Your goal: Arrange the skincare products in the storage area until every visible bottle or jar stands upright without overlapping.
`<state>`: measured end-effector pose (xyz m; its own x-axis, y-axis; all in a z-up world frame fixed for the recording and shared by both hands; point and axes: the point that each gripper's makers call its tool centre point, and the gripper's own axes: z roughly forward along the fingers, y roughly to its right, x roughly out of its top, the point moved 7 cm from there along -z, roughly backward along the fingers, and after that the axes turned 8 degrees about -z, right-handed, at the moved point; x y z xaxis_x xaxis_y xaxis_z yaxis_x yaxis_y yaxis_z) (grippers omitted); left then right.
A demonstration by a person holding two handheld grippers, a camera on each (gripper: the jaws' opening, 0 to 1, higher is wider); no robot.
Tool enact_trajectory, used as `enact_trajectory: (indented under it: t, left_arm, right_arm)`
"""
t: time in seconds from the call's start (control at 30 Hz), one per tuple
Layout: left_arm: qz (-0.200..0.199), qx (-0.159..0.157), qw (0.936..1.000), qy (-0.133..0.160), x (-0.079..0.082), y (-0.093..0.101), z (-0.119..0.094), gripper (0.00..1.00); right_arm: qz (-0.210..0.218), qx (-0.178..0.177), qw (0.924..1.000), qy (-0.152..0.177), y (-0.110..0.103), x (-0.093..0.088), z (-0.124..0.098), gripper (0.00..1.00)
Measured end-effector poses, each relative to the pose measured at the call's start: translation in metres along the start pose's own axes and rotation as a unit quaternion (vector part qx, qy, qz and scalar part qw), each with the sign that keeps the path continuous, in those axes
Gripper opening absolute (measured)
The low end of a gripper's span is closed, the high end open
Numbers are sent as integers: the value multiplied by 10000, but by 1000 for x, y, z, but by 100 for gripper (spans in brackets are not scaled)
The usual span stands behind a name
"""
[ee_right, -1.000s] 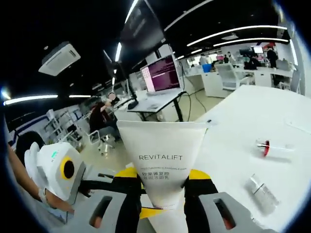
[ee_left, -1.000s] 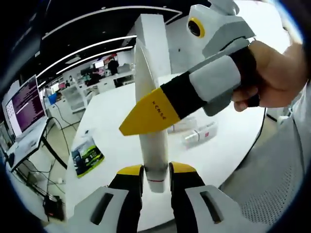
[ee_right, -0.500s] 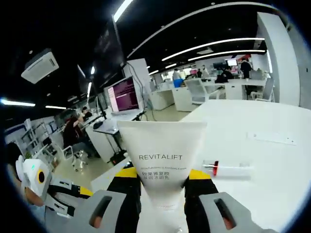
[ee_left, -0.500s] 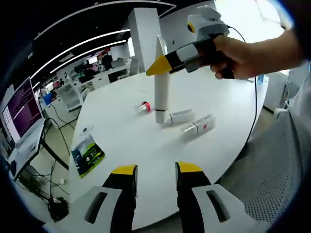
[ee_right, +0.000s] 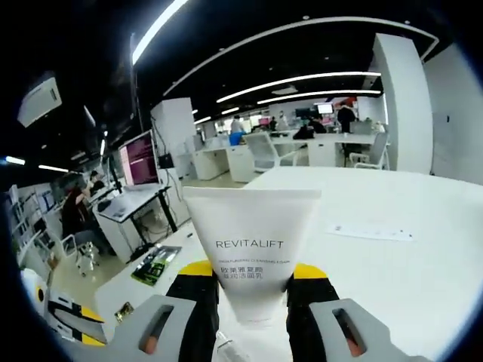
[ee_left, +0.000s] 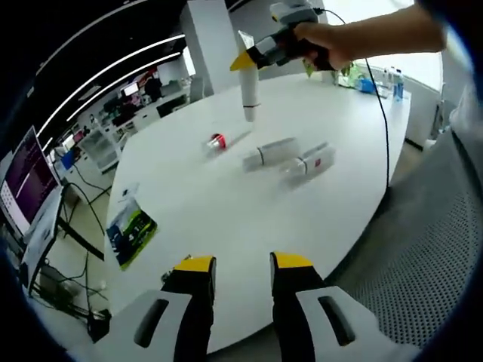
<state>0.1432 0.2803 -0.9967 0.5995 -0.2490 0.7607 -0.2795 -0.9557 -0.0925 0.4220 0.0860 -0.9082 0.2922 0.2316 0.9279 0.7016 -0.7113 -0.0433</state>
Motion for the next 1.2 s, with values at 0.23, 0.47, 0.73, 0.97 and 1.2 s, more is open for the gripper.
enact_trajectory:
  t: [0.23,0.47,0.73,0.97,1.2]
  left_arm:
    - [31,31,10000,-34,-1,0,0,24]
    - [6,50,10000,-32,-1,-1,0,24]
    - [9,67,10000,-49,-3,-1,1,24]
    - [7,77,10000,-36,-2,-2,1,25]
    - [12,82,10000,-54,-2,-2,1,24]
  right_arm:
    - [48,-631,9978,-217,44,-9,9,27]
    - [44,-1159,9926,-358,80,-10,17,27]
    - [-43,-1455,9877,-572,106,-12,30,28]
    - [83,-1589,9847,-715,121,-23,37,28]
    - [121,-1633,9831,-817,122,-31,39,28]
